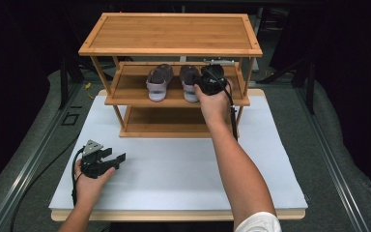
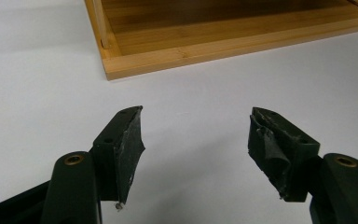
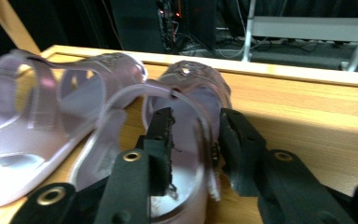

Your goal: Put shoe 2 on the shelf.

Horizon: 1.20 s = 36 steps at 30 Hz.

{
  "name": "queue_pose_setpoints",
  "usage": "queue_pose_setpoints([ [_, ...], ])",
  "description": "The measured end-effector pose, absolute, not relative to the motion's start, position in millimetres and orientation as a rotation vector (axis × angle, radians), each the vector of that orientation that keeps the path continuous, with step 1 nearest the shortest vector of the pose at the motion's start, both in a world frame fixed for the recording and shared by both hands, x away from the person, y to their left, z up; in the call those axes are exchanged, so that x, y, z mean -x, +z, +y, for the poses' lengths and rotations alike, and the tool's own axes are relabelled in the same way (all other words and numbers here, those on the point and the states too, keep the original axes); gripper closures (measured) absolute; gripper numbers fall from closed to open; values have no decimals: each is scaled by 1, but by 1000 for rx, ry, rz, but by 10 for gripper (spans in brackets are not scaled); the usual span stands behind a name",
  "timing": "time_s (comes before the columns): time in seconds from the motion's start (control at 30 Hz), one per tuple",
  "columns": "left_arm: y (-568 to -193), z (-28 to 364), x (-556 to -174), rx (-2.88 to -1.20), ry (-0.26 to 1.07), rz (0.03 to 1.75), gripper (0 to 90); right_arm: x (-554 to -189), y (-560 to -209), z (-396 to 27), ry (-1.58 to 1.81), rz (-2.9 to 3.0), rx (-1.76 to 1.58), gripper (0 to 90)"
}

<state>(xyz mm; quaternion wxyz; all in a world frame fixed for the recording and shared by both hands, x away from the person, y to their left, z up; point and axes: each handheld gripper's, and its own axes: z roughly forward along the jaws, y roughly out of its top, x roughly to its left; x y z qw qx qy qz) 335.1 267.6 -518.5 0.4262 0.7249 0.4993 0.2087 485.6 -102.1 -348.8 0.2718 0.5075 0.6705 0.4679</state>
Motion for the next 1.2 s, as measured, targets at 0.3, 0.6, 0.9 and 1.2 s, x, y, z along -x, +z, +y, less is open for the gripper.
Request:
queue_pose_setpoints([
  [0.3,-513,267,-336,-1799,531,1236,356,-462,-338,-109,1289,1796,-1276,550],
  [0.6,-498,262,-336,-1762,528,1200,378,-428,-337,-127,1347,1863,-1188,500],
  [0.9,-477,252,-338,-1741,527,1165,378,-404,-346,-137,1197,1939,-1173,498],
  [1.2,-433,241,-355,-1718,537,1104,378,-394,-353,-142,1221,2014,-1159,518],
])
